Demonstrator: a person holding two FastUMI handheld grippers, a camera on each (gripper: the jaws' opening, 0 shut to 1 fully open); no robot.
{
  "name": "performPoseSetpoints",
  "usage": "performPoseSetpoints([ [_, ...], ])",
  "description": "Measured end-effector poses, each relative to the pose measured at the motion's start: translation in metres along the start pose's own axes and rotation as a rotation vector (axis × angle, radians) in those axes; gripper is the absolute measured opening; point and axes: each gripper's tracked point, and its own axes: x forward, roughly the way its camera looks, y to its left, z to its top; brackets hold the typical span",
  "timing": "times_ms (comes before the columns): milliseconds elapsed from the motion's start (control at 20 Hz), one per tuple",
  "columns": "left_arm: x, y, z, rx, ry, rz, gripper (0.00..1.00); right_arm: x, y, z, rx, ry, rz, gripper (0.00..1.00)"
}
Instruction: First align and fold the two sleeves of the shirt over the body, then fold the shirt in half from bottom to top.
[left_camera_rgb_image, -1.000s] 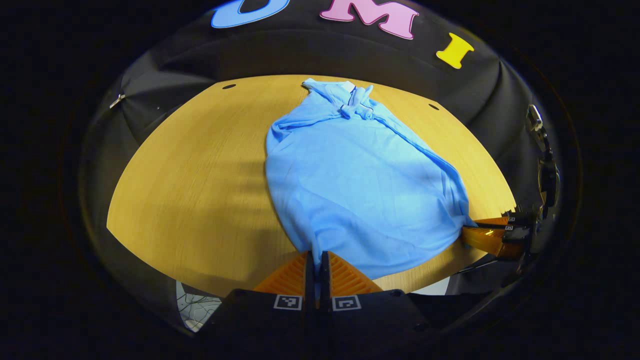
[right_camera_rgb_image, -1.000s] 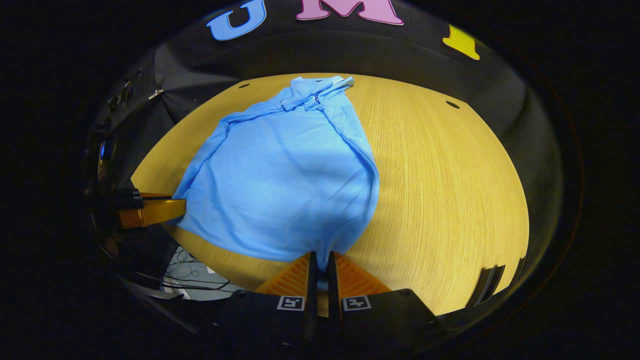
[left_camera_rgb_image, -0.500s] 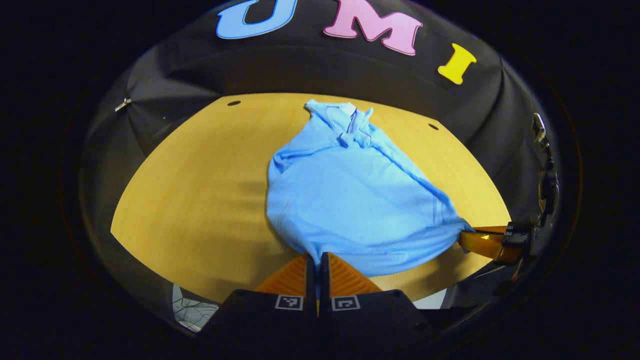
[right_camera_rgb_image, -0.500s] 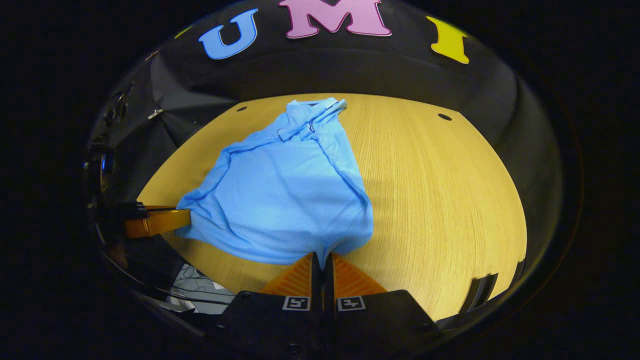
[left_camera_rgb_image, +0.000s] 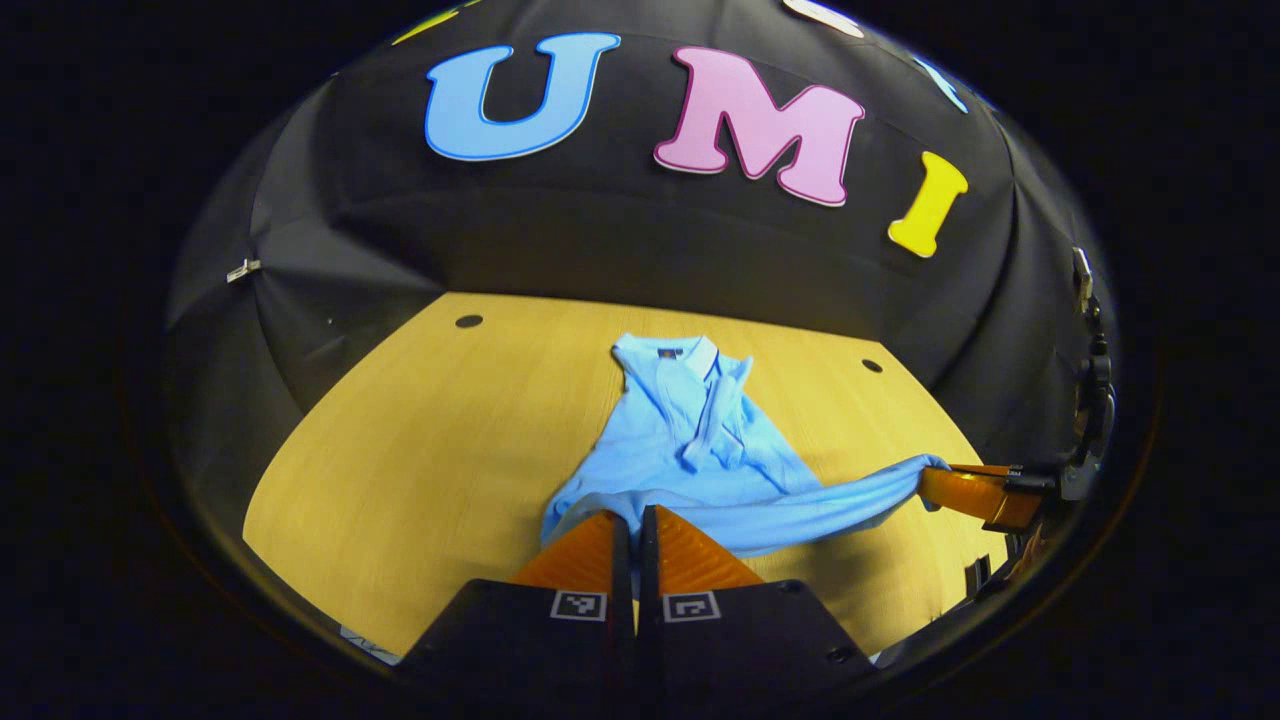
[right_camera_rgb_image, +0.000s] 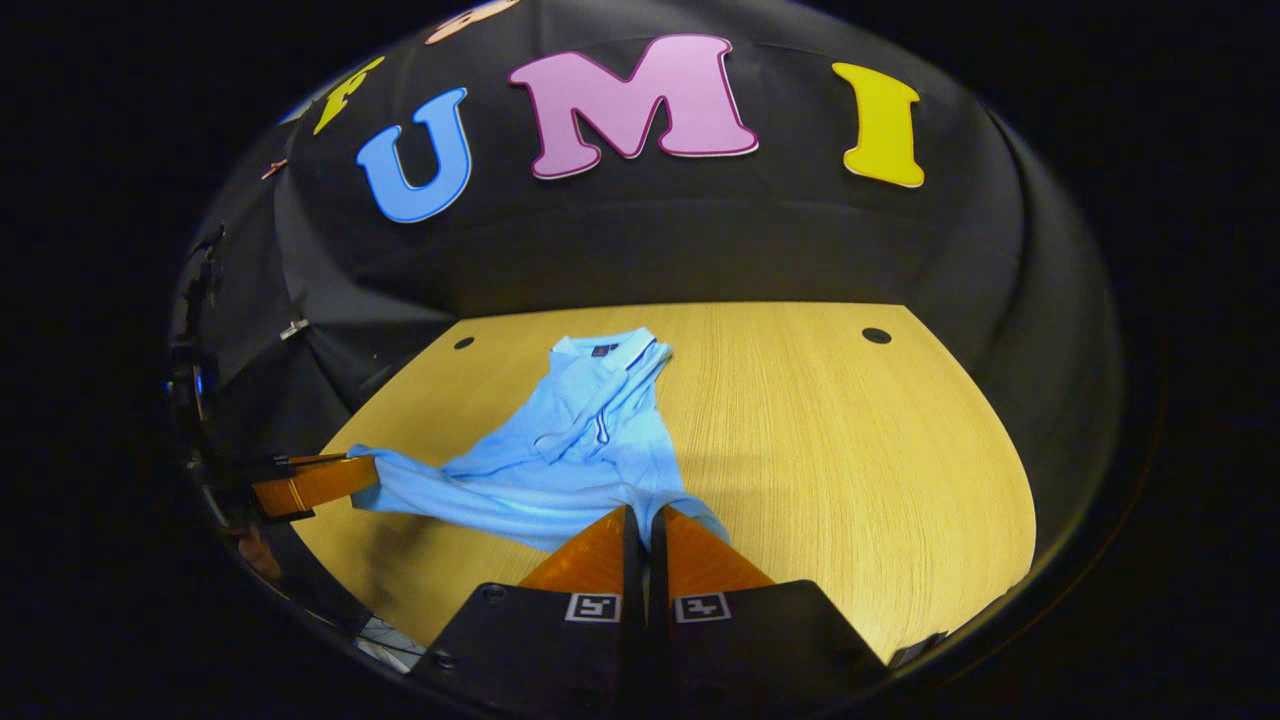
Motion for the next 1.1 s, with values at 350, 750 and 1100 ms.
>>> performPoseSetpoints([
  [350,0.059,-0.003,0.073,-0.022,-0.128,0.025,0.06,0.053,-0.010,0.065,-0.023,-0.086,-0.029,0.05],
  [750,0.151,0.013,0.121,-0.088,-0.163,0.071,0.06,0.131,-0.021,0.111,-0.023,-0.123,-0.046,0.05],
  [1100,0.225,0.031,0.130,-0.070,-0.138,0.119,0.06,0.214,-0.024,0.131,-0.016,-0.122,-0.067,0.05],
])
